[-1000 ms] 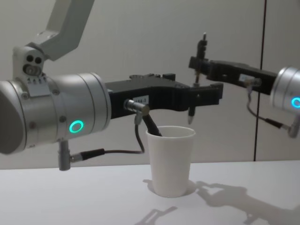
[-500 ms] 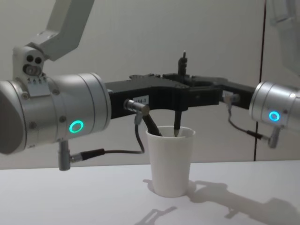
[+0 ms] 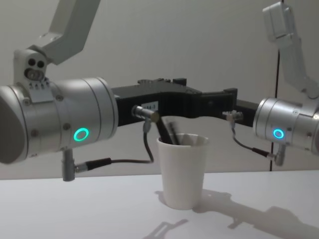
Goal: Place the pen into the pen holder.
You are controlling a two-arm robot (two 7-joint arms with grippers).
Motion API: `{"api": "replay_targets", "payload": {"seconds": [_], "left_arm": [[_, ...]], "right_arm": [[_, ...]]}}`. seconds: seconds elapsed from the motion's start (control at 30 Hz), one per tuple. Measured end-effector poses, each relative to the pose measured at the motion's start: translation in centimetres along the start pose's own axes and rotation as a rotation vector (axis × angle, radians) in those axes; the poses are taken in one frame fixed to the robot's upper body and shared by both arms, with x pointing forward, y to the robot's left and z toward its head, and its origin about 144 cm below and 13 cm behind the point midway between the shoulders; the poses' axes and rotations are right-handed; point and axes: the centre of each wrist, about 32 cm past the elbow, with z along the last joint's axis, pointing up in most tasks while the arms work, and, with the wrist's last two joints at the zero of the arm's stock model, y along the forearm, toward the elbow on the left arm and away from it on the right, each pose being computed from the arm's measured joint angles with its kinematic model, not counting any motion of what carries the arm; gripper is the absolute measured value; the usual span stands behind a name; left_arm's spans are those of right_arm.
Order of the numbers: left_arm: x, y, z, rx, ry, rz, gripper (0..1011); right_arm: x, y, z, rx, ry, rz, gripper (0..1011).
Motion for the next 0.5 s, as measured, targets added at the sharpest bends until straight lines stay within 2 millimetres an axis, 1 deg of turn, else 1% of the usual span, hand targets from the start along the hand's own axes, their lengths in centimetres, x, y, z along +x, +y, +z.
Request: {"api": "replay_targets", "payload": {"seconds": [0.07,0.1,0.17,0.2,0.27,0.33,0.4,0.5], "left_arm": [[0.00,0.00,0.00,0.000,0.000,0.000,1001],[0.00,0.00,0.00,0.000,0.000,0.000,1000],[0.00,0.00,0.00,0.000,0.000,0.000,1001],[0.00,0.00,0.00,0.000,0.000,0.000,1001],[0.00,0.00,0.00,0.000,0.000,0.000,1001],[0.00,0.00,0.00,0.000,0.000,0.000,1001],[0.00,0.00,0.00,0.000,0.000,0.000,1001],[0.00,0.00,0.00,0.000,0.000,0.000,1001]], "right_arm": [[0.01,0.05,-0.05,-0.002,-0.001,0.001,306],[0.02,0.11,-0.10,-0.004,-0.001,0.001,364],[0.04,0.17,-0.16,-0.006,-0.002,0.002,393],[0.03,0.20,-0.18,-0.007,-0.002,0.002,464],[0.03,0.25,-0.21,-0.008,-0.003,0.004,503],[0.04,0.28,-0.24,-0.009,-0.003,0.004,583],[0.05,0.33,-0.29,-0.010,-0.004,0.005,624],[0.05,0.36,-0.35,-0.012,-0.004,0.005,736]]}}
